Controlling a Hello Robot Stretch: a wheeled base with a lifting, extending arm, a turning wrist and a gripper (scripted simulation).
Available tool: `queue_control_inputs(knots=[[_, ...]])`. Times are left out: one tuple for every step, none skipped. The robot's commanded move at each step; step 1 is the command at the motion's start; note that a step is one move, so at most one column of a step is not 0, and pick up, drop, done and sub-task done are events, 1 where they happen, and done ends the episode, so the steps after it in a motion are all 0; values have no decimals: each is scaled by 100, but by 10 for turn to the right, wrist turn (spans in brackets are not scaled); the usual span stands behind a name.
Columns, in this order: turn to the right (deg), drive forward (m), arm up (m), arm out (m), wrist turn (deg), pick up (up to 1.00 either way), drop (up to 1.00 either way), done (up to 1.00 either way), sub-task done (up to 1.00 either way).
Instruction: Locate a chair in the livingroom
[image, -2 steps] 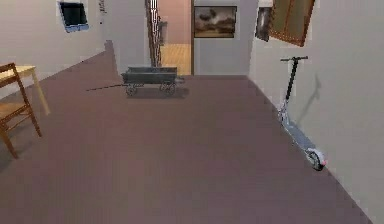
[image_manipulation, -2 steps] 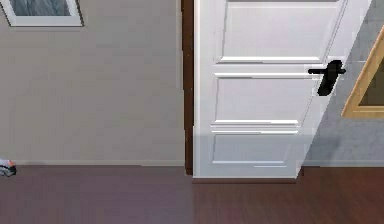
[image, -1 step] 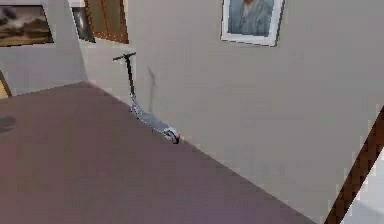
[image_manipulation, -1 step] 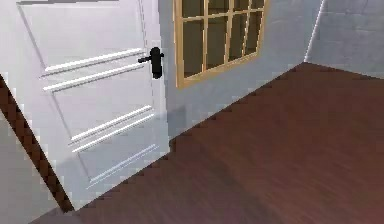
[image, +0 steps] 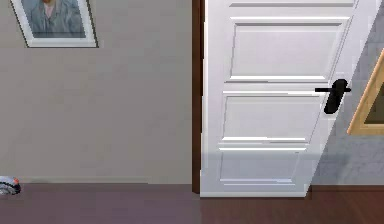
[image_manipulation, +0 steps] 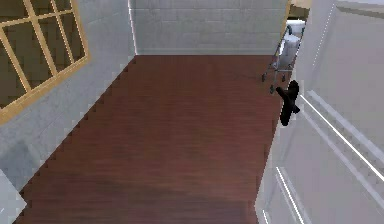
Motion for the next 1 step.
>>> queue_control_inputs(knots=[[0,5,0,0,0,0,0,0,0]])
